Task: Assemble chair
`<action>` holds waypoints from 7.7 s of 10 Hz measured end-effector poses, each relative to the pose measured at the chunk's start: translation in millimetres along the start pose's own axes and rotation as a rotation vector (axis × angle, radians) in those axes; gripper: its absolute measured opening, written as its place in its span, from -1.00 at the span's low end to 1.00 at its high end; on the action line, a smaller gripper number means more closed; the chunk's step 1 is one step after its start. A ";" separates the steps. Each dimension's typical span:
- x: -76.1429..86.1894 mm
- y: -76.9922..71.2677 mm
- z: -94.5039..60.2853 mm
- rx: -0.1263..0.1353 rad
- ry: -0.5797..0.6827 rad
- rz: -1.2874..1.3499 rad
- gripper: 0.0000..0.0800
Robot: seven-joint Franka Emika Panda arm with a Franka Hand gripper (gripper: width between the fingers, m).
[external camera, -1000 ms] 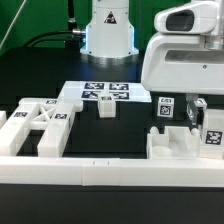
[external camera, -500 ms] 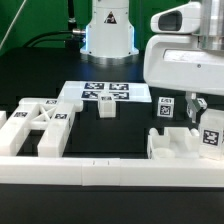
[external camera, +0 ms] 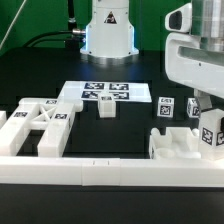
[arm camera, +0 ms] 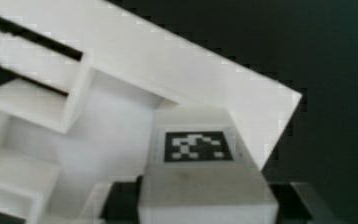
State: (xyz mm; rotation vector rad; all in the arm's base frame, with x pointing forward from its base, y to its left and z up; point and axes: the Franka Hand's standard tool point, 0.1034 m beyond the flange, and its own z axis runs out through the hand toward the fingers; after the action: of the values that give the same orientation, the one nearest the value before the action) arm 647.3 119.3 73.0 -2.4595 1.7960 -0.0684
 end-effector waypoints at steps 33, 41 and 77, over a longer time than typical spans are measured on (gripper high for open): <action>-3.8 0.2 0.8 -0.053 0.003 -0.034 -0.28; -5.0 -0.4 0.4 -0.049 -0.001 -0.377 0.62; 61.8 86.1 -48.0 -0.055 0.029 -1.409 0.62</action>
Offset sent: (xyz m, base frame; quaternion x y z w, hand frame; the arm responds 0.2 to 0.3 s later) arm -0.0036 0.0004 0.0011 -0.0011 -0.0170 -0.0800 0.9966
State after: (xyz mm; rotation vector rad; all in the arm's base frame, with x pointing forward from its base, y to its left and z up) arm 580.1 32.0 110.6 -3.1435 -0.2282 -0.1386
